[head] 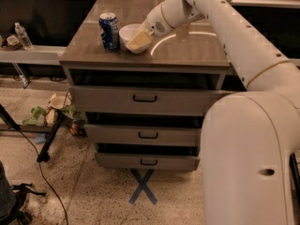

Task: Move white bowl near pepsi can

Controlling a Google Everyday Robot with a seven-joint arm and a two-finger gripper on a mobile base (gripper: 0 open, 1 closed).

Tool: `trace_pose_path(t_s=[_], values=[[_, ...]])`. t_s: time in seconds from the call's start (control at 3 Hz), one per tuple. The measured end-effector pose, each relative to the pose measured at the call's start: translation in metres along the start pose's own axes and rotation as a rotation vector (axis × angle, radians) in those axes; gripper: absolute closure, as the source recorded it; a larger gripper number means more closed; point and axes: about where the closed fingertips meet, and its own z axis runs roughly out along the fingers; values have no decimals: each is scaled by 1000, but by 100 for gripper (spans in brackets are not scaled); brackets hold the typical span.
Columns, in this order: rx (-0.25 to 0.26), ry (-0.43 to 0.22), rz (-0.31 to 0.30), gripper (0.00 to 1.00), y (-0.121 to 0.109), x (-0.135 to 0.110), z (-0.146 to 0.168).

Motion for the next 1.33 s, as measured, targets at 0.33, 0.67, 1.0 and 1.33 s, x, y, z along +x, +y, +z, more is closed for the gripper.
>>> trace_pose_path(t_s=[0.33, 0.67, 1.0, 1.33], values=[[32, 16, -14, 0, -1, -2, -7], [153, 19, -27, 0, -20, -8, -43], [382, 51, -59, 0, -43, -21, -113], [377, 42, -71, 0, -42, -26, -110]])
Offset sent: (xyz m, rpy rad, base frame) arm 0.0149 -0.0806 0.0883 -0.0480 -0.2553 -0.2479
